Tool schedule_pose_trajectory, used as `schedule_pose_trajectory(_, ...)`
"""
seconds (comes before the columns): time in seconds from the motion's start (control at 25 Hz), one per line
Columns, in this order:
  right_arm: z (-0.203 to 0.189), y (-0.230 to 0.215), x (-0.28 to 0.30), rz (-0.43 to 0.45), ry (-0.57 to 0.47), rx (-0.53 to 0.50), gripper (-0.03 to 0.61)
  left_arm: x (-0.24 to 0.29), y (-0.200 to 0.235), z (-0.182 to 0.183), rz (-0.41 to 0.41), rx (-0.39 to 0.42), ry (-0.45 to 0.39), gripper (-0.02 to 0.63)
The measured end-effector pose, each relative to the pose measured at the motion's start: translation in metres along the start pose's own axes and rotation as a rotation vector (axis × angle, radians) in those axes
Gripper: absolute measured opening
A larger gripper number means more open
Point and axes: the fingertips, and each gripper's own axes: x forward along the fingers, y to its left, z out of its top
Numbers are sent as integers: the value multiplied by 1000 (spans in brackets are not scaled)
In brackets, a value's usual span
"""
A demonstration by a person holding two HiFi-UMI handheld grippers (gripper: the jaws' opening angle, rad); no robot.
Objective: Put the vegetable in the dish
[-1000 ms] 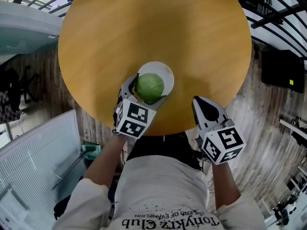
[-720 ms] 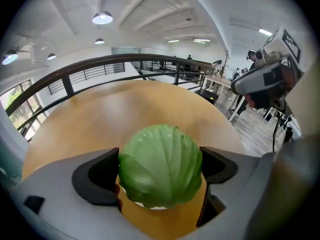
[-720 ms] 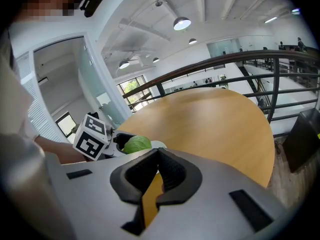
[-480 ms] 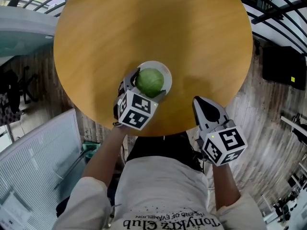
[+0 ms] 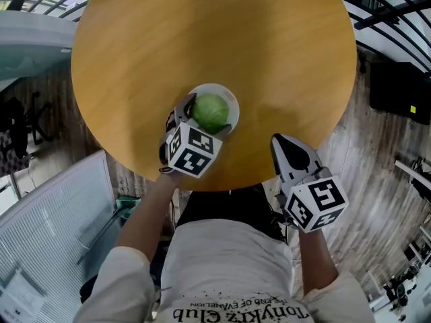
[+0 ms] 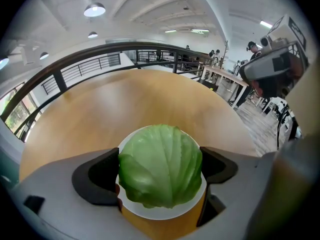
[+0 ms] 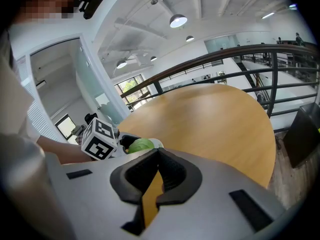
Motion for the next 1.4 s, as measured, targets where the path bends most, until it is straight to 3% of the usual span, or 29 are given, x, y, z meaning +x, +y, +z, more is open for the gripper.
schedule_pose_trajectory(0.36,1,-1,8,7,9,10,15,6,6,-4,-4,3,21,494)
schedule_pose_trajectory(0.68,2,-5,10,7,10,13,16,9,3,-8,16,89,54,494)
schedule_pose_trajectory(1.0,3,-7,11,11,10,13,15,12,1,-7,7,100,73,494)
schedule_pose_trajectory(1.4,2,-6,10,17,16,10,15,5,2,-2,11,108,36,493)
